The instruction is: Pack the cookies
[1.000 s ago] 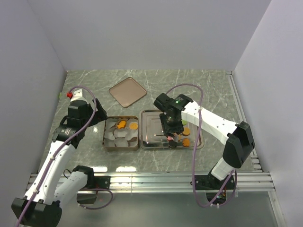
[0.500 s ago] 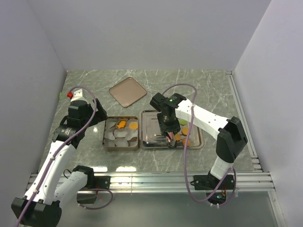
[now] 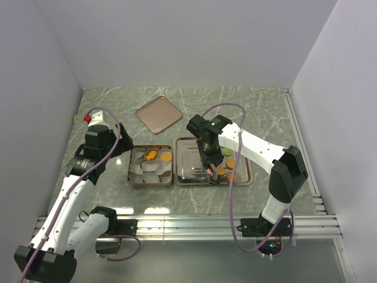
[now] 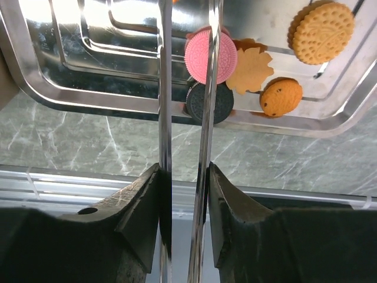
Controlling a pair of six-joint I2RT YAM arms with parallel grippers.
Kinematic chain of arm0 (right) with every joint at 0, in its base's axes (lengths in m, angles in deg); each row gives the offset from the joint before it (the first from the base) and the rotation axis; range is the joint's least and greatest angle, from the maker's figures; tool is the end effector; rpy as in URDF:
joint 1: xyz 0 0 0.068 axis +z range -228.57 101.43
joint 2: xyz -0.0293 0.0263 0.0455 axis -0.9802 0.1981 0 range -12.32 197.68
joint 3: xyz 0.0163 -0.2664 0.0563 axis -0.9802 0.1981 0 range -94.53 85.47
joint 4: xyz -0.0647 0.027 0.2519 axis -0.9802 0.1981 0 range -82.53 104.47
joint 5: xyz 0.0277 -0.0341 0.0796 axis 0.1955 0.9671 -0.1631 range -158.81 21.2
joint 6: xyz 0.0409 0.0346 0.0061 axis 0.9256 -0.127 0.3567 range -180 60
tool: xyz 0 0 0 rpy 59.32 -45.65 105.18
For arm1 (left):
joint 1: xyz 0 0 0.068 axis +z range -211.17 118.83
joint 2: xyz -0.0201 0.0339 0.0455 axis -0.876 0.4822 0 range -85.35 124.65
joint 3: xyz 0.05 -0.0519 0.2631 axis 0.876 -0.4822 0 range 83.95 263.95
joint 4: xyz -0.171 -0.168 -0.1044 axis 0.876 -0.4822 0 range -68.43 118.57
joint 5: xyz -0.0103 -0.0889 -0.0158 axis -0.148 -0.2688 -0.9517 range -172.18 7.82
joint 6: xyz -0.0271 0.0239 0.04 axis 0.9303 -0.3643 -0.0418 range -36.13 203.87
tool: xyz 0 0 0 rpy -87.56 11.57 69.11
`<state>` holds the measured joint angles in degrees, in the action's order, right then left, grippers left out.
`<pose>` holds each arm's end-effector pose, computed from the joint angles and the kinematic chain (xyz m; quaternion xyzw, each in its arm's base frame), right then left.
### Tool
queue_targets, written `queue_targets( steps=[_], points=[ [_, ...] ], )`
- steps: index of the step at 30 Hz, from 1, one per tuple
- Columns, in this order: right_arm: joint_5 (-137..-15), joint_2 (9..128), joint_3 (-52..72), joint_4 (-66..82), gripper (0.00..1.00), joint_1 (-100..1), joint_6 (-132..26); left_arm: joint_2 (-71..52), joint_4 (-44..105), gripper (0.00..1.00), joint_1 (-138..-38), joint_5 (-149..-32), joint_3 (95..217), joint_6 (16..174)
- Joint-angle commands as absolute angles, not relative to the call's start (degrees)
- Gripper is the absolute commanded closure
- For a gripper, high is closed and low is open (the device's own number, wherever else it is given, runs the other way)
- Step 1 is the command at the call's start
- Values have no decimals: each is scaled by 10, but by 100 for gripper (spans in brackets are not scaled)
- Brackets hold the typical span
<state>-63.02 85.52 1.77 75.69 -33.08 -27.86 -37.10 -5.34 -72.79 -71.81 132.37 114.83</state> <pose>0.2289 0.2277 0.2648 -0.1126 0.9901 0.0024 0.0834 0.1774 -0.0298 0.3106 -0.1896 0.8586 -0.0962 0.4664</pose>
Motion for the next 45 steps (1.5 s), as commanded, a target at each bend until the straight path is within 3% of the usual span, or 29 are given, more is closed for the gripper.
queue_targets(
  steps=[1, 11, 22, 35, 45],
  points=[
    [-605, 832, -42, 785, 64, -328, -265, -371, -42, 3, -730, -717, 1326, 1151],
    [-679, 863, -260, 788, 63, -270, -248, -369, -42, 3, -730, -721, 1326, 1150],
    [-738, 1002, -403, 773, 62, -195, -241, -368, -42, 4, -730, -720, 1326, 1150],
    [-747, 1026, -349, 749, 62, -177, -241, -371, -44, 3, -732, -714, 1326, 1152],
    [-739, 1036, -350, 751, 53, -177, -248, -370, -45, 3, -732, -711, 1327, 1153]
  ],
)
